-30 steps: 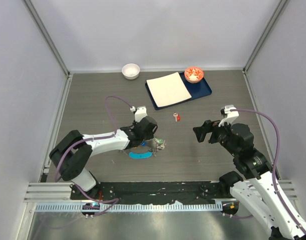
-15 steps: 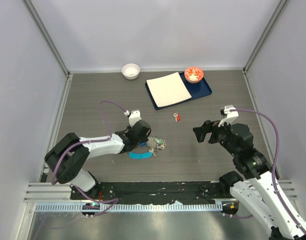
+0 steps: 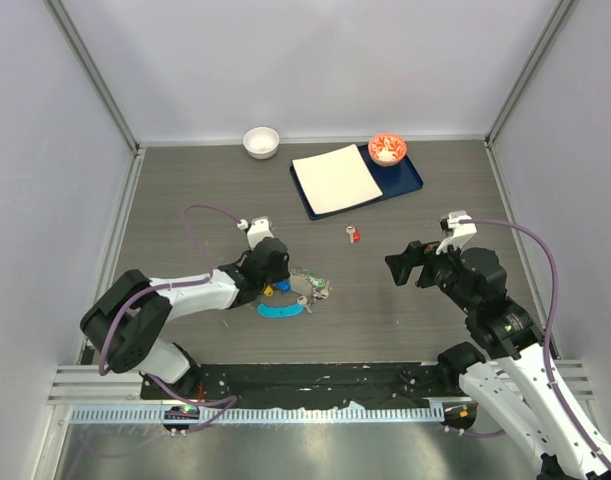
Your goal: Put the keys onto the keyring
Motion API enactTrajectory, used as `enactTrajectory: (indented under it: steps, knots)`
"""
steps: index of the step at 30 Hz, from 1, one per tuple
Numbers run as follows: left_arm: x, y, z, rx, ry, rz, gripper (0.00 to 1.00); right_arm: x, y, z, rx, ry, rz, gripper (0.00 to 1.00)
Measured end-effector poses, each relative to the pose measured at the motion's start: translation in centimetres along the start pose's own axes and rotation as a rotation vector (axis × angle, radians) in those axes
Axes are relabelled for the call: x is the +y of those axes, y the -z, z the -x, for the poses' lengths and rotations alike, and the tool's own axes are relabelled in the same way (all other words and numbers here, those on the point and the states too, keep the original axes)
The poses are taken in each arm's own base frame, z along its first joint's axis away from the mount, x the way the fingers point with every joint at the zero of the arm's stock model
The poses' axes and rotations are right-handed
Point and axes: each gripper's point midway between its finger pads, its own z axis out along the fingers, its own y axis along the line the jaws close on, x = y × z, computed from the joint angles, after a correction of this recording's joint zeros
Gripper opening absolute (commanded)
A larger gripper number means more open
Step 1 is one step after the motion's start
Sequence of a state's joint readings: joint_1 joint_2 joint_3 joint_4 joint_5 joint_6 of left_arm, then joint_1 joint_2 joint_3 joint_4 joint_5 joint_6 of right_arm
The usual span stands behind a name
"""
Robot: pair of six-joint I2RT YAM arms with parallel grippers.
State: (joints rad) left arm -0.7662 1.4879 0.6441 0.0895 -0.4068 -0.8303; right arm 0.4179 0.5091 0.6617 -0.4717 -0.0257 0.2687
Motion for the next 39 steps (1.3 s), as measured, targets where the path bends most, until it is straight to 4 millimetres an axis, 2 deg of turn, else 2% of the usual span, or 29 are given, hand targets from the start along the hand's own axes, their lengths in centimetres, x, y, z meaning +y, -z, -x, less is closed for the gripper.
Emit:
enactTrajectory:
  steps: [5,12,23,39]
  knots:
    - [-0.01,-0.13,0.54,-0.016,0.013,-0.005,0.32,0.05,0.01,-0.03,0.001,0.0,0.003,0.92]
    - [0.09,-0.3,0.64,-0.02,0.015,-0.006,0.25,0.02,-0.04,-0.19,0.004,0.0,0.003,0.92]
    - [0.74,-0.71,0.2,-0.006,0.037,-0.024,0.24,0.16,-0.04,-0.27,0.008,0.0,0.012,0.92]
    - [0.15,-0.77,-0.32,0.023,0.062,-0.091,0.21,0.22,-0.04,-0.3,0.009,0.0,0.015,0.92]
